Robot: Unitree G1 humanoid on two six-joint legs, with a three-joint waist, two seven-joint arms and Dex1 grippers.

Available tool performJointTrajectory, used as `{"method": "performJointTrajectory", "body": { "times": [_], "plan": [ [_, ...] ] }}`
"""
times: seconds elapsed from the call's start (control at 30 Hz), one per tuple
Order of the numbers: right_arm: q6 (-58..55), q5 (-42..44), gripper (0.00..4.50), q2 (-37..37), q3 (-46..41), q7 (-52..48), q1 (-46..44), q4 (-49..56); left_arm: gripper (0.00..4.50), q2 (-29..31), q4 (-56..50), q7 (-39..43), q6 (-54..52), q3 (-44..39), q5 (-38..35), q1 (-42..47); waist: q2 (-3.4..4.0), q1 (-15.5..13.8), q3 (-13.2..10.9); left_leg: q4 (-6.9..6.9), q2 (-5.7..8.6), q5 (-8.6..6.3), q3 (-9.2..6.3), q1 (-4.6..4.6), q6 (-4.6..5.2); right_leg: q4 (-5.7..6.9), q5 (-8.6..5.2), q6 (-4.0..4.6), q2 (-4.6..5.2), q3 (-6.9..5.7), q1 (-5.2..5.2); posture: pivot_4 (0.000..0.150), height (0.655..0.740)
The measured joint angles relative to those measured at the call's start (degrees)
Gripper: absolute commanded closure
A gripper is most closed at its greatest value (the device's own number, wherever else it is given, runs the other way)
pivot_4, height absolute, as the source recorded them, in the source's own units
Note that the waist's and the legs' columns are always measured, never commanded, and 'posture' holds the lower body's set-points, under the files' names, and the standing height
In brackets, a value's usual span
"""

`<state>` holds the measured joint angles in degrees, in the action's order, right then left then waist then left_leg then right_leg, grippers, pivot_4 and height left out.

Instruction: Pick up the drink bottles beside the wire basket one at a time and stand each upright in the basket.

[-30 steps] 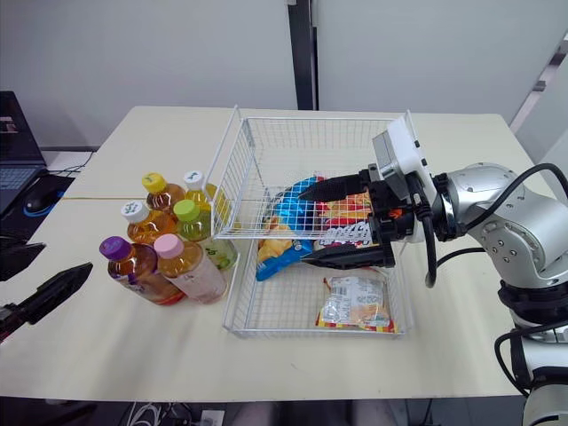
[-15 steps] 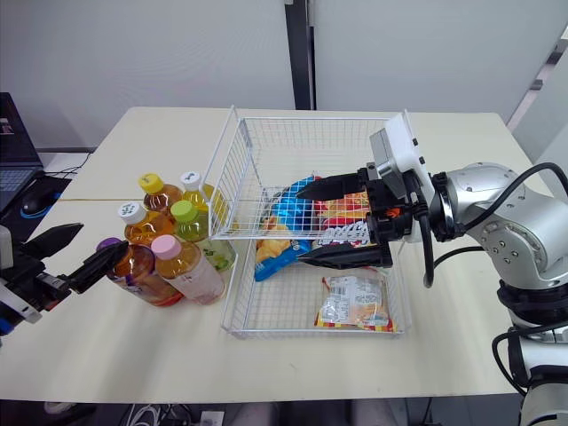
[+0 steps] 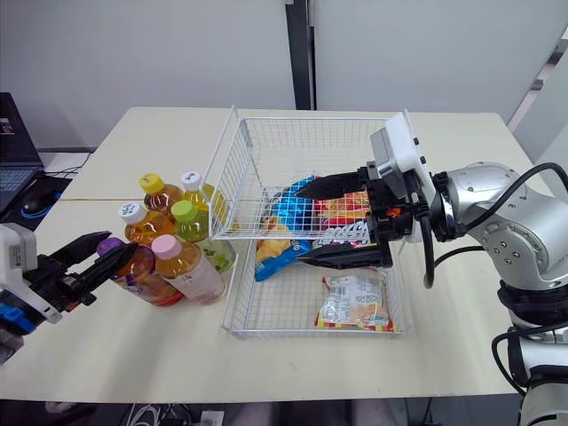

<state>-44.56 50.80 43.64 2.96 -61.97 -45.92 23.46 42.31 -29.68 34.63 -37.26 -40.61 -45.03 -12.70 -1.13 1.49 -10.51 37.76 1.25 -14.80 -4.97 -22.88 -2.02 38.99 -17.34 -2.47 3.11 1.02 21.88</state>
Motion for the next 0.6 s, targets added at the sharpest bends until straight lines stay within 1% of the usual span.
{"method": "performJointTrajectory", "body": {
  "times": [0.03, 0.47, 0.6],
  "plan": [
    [-0.02, 0.01, 0.00, 0.00, -0.04, 0.00, 0.00, 0.02, 3.14, 0.00, 0.17, -0.04, 0.12, 0.00, 0.06, 0.02, 0.00, 0.00, 0.00, 0.00, 0.00, 0.00, 0.00, 0.00, 0.00, 0.00, 0.00, 0.00, 0.00, 0.01, 0.00, 0.150, 0.7400],
    [0.29, -0.07, 0.00, 0.00, -1.72, 0.18, 0.62, 0.26, 3.14, 0.01, 0.17, 0.27, 1.05, -0.23, 0.04, -0.71, 0.00, 0.00, 0.00, -0.01, 0.00, 0.00, 0.00, 0.00, 0.00, 0.00, 0.00, 0.00, 0.00, 0.02, 0.01, 0.150, 0.7400],
    [0.77, -0.22, 0.00, -0.55, -1.72, 0.40, 0.66, 0.02, 3.14, 0.28, -0.33, 0.03, 0.29, -1.57, -0.38, -1.65, -0.02, 0.02, -0.01, -0.01, -0.01, 0.00, -0.01, -0.01, 0.00, 0.00, 0.00, 0.00, 0.00, 0.00, 0.02, 0.150, 0.7400]
  ]
}}
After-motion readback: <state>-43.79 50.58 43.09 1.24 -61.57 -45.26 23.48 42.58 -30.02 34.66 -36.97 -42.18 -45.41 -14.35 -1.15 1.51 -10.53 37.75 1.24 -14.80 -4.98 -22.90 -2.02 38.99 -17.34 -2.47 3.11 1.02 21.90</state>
